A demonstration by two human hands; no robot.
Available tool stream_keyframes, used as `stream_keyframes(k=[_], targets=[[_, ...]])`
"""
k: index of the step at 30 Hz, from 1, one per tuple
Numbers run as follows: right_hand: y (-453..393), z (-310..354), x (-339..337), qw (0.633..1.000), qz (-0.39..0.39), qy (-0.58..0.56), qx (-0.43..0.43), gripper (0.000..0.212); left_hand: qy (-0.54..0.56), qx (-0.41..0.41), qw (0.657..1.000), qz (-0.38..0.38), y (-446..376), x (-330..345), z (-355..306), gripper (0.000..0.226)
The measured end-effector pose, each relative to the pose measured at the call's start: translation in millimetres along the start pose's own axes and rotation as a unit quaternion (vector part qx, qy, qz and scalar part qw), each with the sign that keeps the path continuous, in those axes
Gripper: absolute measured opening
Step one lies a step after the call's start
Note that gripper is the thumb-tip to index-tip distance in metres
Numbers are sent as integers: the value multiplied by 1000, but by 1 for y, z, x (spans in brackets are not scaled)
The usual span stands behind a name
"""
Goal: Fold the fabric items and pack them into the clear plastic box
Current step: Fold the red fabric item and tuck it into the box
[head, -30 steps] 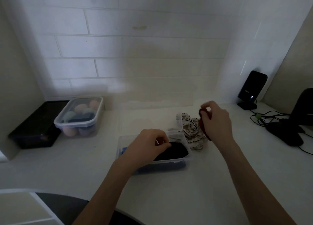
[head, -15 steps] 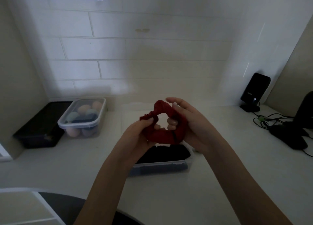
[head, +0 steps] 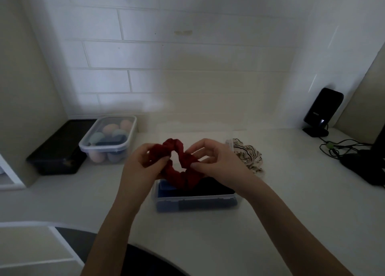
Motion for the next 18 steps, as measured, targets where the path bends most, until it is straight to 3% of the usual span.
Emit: stream_keyframes(k=[3, 5, 9, 12, 15, 18], targets=[[-1, -18, 11, 999, -31, 3, 44, 27, -181, 69, 981, -5, 5, -4, -10, 18], [-2, -24, 11, 995, -53, 71, 40, 29, -271, 96, 958, 6, 5, 3, -14, 13], [-1, -23, 13, 989, -50, 140, 24, 26, -431, 109, 896, 20, 5, 12, -20, 14], [-1, -17, 12, 977, -33, 209, -19, 42, -544, 79, 831, 87, 6, 17, -16, 20], [-1, -15, 19, 960, 36, 273, -50, 57, -539, 18, 824, 174, 7, 18, -6, 22], [1, -12, 29, 952, 99, 278, -78, 52, -490, 10, 845, 213, 7, 13, -5, 24]])
Point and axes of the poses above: each hand's wrist, its own y-axis away from the middle knuckle, its own x-axis out of the palm, z = x × y, the point moved 7 cm from there along -y, towards the middle knuckle, and after that the axes turned 2 degrees about -x, right-handed, at the moved point
